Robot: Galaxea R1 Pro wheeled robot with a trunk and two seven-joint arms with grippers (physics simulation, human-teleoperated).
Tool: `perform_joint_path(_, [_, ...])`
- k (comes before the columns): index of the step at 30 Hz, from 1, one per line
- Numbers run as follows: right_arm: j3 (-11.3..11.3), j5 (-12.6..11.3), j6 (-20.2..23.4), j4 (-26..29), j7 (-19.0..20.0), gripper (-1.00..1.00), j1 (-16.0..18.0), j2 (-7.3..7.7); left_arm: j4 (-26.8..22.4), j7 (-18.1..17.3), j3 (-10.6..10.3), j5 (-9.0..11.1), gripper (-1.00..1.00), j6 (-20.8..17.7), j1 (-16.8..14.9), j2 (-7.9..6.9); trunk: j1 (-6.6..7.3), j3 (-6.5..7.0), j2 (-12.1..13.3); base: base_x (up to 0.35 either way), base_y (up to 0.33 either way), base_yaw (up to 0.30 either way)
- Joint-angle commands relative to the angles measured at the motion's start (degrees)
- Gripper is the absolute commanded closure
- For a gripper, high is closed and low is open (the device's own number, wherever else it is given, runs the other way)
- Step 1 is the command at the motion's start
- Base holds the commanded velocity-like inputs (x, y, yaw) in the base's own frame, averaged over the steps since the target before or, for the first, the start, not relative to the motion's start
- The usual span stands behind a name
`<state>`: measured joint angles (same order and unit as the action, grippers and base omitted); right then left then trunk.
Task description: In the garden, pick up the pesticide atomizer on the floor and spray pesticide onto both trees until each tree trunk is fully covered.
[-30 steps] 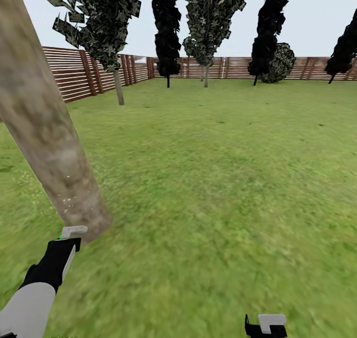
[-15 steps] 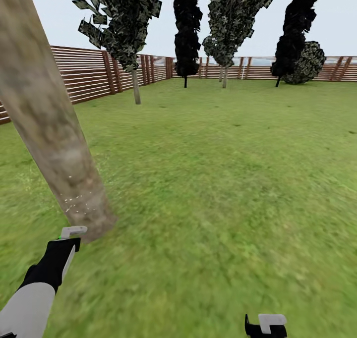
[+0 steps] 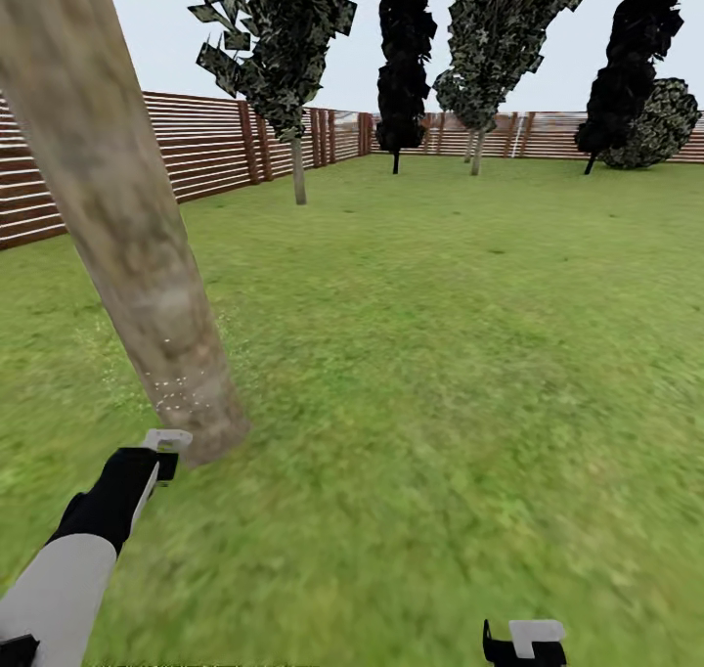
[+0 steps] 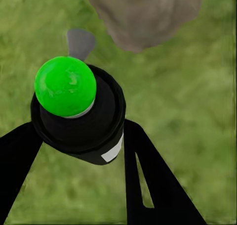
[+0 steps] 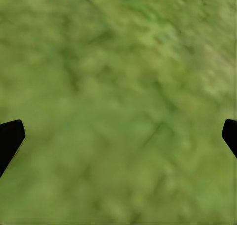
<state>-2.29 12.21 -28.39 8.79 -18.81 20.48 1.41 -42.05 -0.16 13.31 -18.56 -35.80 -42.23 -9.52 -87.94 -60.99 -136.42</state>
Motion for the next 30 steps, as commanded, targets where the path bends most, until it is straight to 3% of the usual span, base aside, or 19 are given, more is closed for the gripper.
perform_joint_path(1, [0.0, 0.0, 0.0, 0.0, 0.0, -1.0, 0.0, 0.02, 0.0, -0.5, -1.2, -0.5, 1.0, -1.6, -2.1, 0.11, 0.0, -0.01, 0.0, 0.0, 0.0, 0.04])
perform_joint_path(5, [0.0, 0.0, 0.0, 0.0, 0.1, -1.0, 0.0, 0.08, 0.0, -7.2, -1.8, -0.9, 1.0, -2.6, -6.6, -0.39, 0.0, -0.01, 0.0, 0.0, 0.0, 0.009])
perform_joint_path(7, [0.0, 0.0, 0.0, 0.0, 0.1, -1.0, 0.0, 0.09, 0.0, -8.2, -1.6, -0.7, 1.0, -2.8, -7.5, -4.24, 0.0, -0.01, 0.0, 0.0, 0.0, 0.0])
perform_joint_path(9, [0.0, 0.0, 0.0, 0.0, 0.1, -1.0, 0.0, 0.09, 0.0, -8.9, -1.6, -0.5, 1.0, -2.8, -7.7, -6.63, 0.0, -0.01, 0.0, 0.0, 0.0, 0.0])
perform_joint_path(11, [0.0, 0.0, 0.0, 0.0, 0.1, -1.0, 0.0, 0.09, -1.4, -13.7, -1.8, -0.9, 1.0, -2.7, -7.6, -7.67, 0.0, -0.01, 0.0, 0.0, 0.0, 0.0])
perform_joint_path(13, [0.1, 0.0, 0.0, 0.0, 0.2, -1.0, 0.0, 0.04, -3.4, -15.0, -2.4, -0.9, 1.0, -3.5, -7.5, -7.73, 0.0, -0.01, 0.0, 0.0, 0.0, 0.0])
perform_joint_path(15, [0.0, 0.0, 0.0, 0.0, 0.1, -1.0, 0.0, 0.11, -7.8, -15.4, -5.3, -0.8, 1.0, -7.4, -7.6, -7.75, 0.0, -0.01, 0.0, 0.0, 0.0, 0.0])
perform_joint_path(17, [0.0, 0.0, 0.0, 0.0, 0.2, -1.0, 0.0, 0.09, -16.1, -16.2, -5.8, -0.9, 1.0, -14.2, -7.5, -8.44, 0.0, -0.01, 0.0, 0.0, 0.0, 0.0])
perform_joint_path(18, [0.0, 0.0, 0.0, 0.0, 0.1, -1.0, 0.0, 0.09, -18.2, -17.2, -6.0, -0.8, 1.0, -16.2, -7.1, -10.29, 0.0, -0.01, 0.0, 0.0, 0.0, 0.0])
perform_joint_path(20, [0.0, 0.0, 0.0, 0.0, 0.1, -1.0, 0.0, 0.09, -16.7, -19.1, -6.2, -0.6, 1.0, -17.2, -6.7, -12.25, 0.0, -0.01, 0.0, 0.0, 0.0, 0.0])
perform_joint_path(22, [0.0, 0.0, 0.0, 0.0, 0.1, -1.0, 0.0, 0.09, -11.0, -19.8, -5.8, -0.8, 1.0, -14.1, -6.5, -12.91, 0.0, -0.01, 0.0, 0.0, 0.0, 0.0])
perform_joint_path(24, [0.1, 0.0, 0.0, 0.0, 0.1, -1.0, 0.0, 0.03, -8.6, -19.8, -5.9, -0.9, 1.0, -11.5, -6.5, -12.97, 0.0, -0.01, 0.0, 0.0, 0.0, 0.044])
perform_joint_path(30, [0.1, 0.0, 0.0, 0.0, 0.3, -1.0, 0.0, -0.21, -8.7, -19.8, -6.1, -0.7, 1.0, -11.3, -7.0, -12.48, 0.0, -0.01, 0.0, 0.025, 0.01, 0.166])
